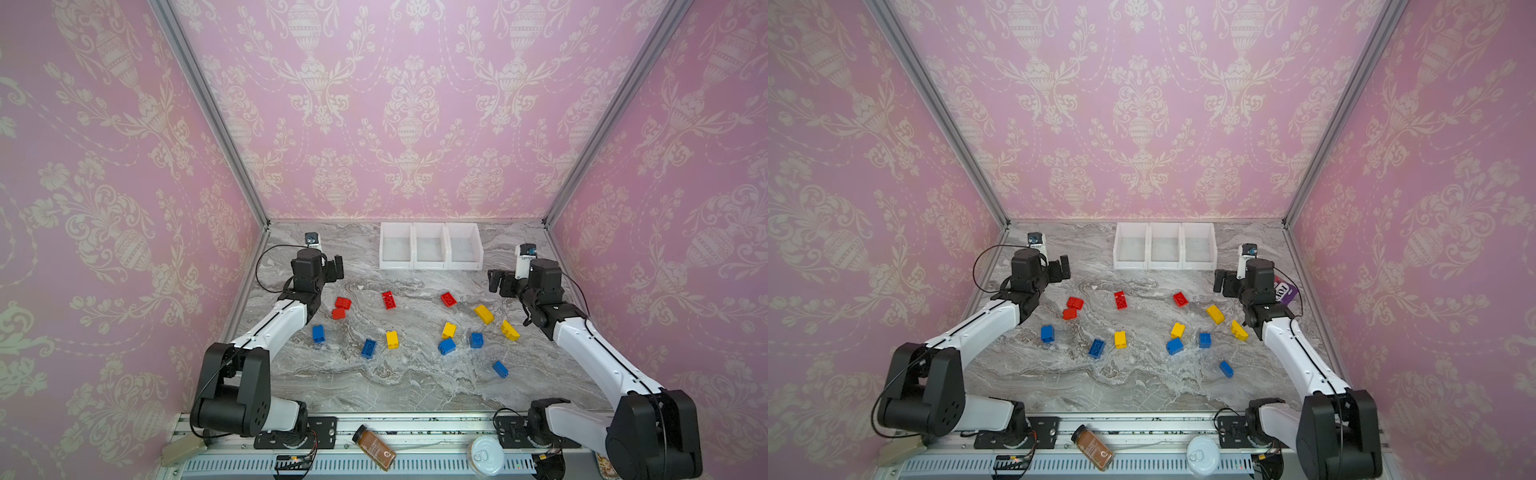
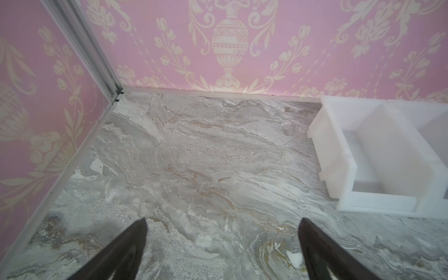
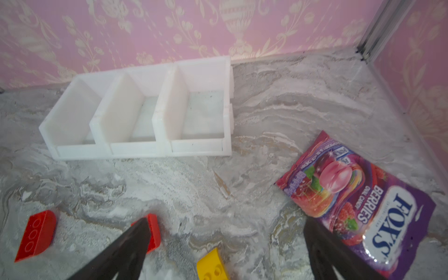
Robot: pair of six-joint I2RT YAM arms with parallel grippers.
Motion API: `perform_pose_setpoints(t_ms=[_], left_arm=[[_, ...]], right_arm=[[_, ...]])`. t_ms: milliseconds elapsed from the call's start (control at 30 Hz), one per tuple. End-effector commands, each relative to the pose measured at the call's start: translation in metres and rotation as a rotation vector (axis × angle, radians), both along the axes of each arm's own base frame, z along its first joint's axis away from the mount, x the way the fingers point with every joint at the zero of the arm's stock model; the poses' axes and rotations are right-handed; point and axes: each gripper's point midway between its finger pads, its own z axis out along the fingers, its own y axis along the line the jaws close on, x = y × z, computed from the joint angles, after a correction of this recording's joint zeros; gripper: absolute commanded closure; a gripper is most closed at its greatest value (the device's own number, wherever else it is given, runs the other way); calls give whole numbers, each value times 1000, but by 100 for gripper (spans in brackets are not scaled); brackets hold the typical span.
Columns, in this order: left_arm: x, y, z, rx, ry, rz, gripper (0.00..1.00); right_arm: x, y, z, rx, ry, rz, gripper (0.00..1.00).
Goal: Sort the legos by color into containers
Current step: 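Lower the right gripper onto a red brick and close on it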
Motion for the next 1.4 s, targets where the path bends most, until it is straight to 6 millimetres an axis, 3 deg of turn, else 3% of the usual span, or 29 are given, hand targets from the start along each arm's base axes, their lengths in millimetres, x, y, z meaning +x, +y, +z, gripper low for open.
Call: perform_pose_setpoints(t_ms=[0, 267, 467, 700, 900, 967, 1367], left_arm=[[-24, -29, -36, -132, 184, -40, 1], [-40, -69, -57, -306, 275, -135, 1], [-41, -87, -58, -330, 297, -198, 1], [-46, -89, -68, -328, 309, -199, 1], [-46, -88, -65, -320, 301, -208, 1], [-46, -89, -65, -322, 301, -211, 1], [-46, -90, -67, -326, 303, -213, 1]], right_arm=[[-31, 31, -34, 46, 230, 85, 0], [-33, 104, -53, 49, 422, 318, 0], [-15, 130, -75, -86, 552, 413, 2], [7, 132, -103, -186, 629, 397, 23], [15, 128, -119, -218, 662, 376, 27], [16, 129, -126, -227, 681, 377, 33], [22, 132, -142, -246, 702, 372, 45]])
